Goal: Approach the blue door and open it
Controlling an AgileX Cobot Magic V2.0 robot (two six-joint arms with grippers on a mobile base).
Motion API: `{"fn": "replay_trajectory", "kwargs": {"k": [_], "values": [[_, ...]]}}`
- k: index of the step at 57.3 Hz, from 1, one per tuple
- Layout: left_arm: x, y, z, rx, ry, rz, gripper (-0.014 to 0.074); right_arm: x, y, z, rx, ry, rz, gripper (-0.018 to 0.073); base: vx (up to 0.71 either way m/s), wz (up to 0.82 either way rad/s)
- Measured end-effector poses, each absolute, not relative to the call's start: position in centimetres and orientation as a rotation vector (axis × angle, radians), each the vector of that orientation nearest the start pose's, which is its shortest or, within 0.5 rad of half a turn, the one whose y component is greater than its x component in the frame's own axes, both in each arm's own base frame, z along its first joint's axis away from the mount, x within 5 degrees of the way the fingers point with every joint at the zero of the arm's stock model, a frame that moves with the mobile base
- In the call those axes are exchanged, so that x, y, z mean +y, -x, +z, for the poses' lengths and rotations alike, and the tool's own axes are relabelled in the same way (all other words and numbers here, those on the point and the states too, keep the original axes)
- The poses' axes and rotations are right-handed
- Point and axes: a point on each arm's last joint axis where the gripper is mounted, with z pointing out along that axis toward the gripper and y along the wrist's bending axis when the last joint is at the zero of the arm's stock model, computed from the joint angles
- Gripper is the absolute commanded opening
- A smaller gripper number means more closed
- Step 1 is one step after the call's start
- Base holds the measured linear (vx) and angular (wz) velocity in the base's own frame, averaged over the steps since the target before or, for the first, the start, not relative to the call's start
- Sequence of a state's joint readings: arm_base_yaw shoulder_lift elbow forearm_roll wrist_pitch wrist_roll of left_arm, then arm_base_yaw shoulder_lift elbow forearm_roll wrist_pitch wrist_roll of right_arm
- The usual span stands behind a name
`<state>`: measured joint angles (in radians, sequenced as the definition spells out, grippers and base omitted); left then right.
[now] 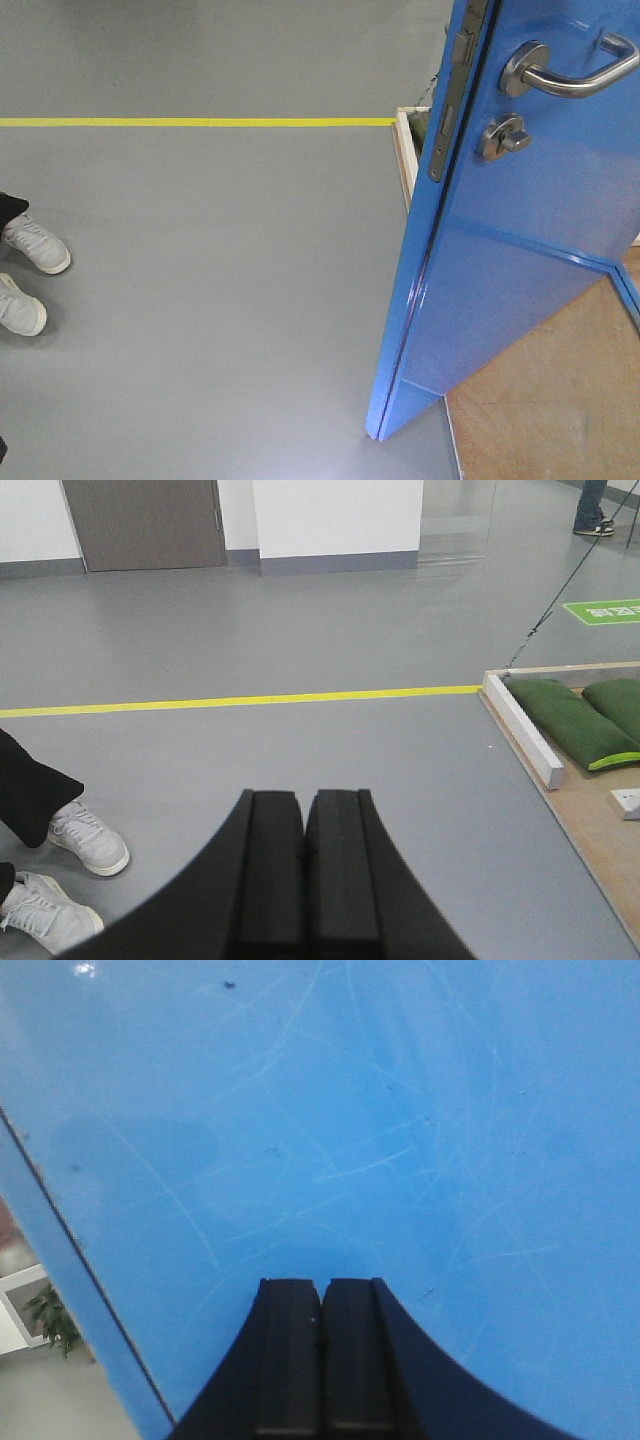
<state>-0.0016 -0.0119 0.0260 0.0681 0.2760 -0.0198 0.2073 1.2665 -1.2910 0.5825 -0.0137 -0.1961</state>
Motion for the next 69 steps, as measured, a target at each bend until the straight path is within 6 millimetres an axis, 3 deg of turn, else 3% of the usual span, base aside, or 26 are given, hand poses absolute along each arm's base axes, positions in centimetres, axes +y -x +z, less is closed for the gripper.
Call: {"fn": "replay_trajectory", "kwargs": {"k": [69], "values": [[0.16, -5.47, 18.01, 1.773, -0.029, 0.048, 0.0073, 5.76, -27.89, 47.04, 1.435, -0.140, 0.481, 0.0012, 0.12, 0.08]]}}
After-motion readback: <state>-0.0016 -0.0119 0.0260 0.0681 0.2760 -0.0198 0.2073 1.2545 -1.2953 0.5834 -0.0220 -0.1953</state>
